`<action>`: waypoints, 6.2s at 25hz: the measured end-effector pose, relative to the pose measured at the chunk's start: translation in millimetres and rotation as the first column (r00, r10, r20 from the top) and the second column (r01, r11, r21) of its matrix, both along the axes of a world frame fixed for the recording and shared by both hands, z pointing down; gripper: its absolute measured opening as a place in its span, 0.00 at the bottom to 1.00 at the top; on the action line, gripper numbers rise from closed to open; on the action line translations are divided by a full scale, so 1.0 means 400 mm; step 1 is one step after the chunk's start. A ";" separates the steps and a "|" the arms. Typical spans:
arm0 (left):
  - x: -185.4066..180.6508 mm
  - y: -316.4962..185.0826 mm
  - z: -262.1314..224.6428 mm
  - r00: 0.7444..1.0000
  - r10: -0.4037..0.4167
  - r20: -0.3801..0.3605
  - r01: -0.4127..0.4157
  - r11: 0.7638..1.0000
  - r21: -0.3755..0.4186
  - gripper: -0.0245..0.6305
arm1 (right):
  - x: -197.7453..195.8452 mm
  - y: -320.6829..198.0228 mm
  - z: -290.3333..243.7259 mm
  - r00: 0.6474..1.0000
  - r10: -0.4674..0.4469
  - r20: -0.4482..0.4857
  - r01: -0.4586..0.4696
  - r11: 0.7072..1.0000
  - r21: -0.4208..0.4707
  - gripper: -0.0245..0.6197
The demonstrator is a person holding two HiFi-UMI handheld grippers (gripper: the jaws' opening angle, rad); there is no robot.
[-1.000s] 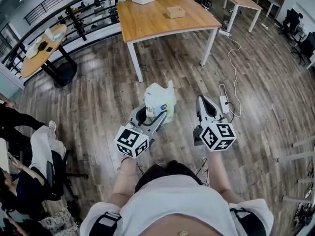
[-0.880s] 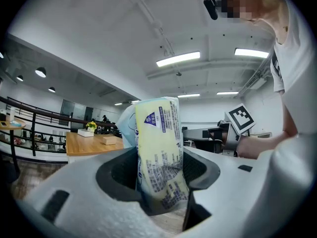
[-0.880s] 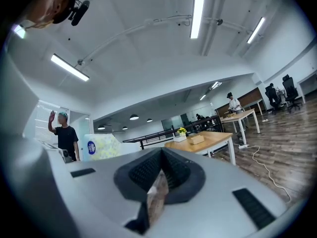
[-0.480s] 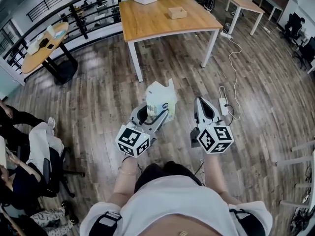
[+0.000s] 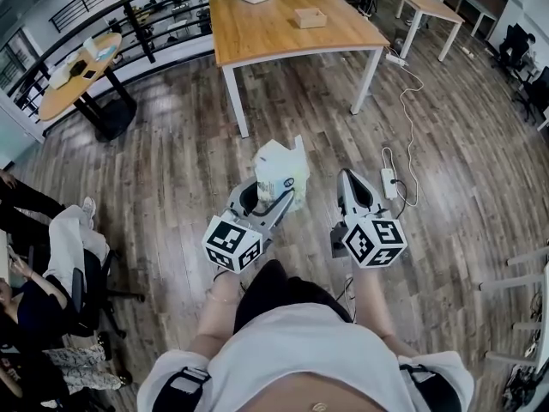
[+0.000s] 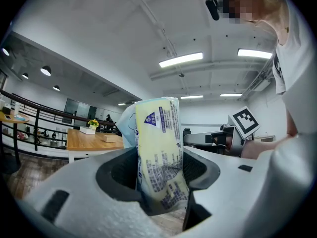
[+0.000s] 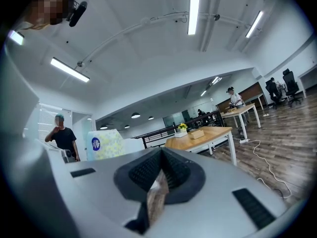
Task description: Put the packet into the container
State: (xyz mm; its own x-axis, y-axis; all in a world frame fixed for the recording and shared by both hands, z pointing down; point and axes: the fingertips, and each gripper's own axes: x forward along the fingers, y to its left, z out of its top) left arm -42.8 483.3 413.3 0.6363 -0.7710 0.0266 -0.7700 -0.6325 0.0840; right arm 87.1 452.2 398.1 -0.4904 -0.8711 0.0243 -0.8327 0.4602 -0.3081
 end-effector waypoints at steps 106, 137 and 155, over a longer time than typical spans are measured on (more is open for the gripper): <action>-0.027 -1.614 0.002 1.000 -0.018 -0.024 0.017 0.999 -0.048 0.40 | -0.032 -1.632 0.018 1.000 0.002 -0.005 -0.003 0.997 -0.077 0.06; 0.063 -1.843 0.008 0.999 -0.018 -0.029 0.017 0.999 -0.044 0.40 | 0.052 -1.814 0.098 0.998 0.000 0.058 0.008 0.989 -0.146 0.06; 0.070 -2.155 0.023 1.000 0.022 -0.011 -0.023 0.998 -0.057 0.40 | 0.070 -2.098 0.098 0.998 0.030 0.049 -0.022 0.988 -0.150 0.06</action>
State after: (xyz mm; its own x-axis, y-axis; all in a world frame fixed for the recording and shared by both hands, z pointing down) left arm -14.8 -378.9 422.5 0.6539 -0.7539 0.0639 -0.7546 -0.6436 0.1283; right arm 114.9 -387.0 437.3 -0.4714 -0.8721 0.1311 -0.8253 0.3838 -0.4142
